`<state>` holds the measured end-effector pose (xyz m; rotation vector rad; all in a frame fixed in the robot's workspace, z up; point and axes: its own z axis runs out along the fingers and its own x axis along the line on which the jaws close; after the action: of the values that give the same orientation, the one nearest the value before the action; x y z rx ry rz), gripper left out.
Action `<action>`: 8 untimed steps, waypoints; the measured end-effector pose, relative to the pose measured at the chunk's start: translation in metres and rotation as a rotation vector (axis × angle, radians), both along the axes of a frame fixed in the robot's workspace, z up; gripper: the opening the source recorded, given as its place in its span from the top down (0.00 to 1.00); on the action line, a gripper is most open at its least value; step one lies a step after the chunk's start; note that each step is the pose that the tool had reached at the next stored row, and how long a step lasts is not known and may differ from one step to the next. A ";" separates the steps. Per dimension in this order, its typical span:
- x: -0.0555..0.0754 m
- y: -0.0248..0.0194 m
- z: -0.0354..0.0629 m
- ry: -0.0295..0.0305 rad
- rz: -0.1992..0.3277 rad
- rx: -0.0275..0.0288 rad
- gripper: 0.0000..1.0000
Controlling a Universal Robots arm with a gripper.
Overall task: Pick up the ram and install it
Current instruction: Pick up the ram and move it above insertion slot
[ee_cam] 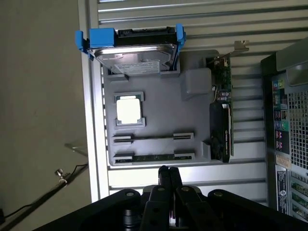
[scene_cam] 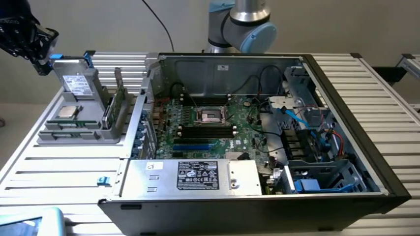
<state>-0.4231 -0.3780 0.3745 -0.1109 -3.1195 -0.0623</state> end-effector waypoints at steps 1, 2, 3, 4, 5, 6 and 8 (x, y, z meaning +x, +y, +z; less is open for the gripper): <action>0.000 0.0000 0.0000 0.0000 0.000 0.0000 0.89; 0.000 0.0000 0.0000 0.0000 0.000 0.0000 0.89; 0.000 0.0000 0.0000 0.0000 0.000 0.0000 0.89; 0.000 0.0000 0.0000 0.0000 0.000 0.0000 0.89; 0.000 0.0000 0.0000 0.0000 0.000 0.0000 0.89; 0.000 0.0000 0.0000 0.0000 0.000 0.0000 0.89; 0.000 0.0000 0.0000 0.0000 0.000 0.0000 0.89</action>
<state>-0.4231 -0.3780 0.3745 -0.1110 -3.1195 -0.0623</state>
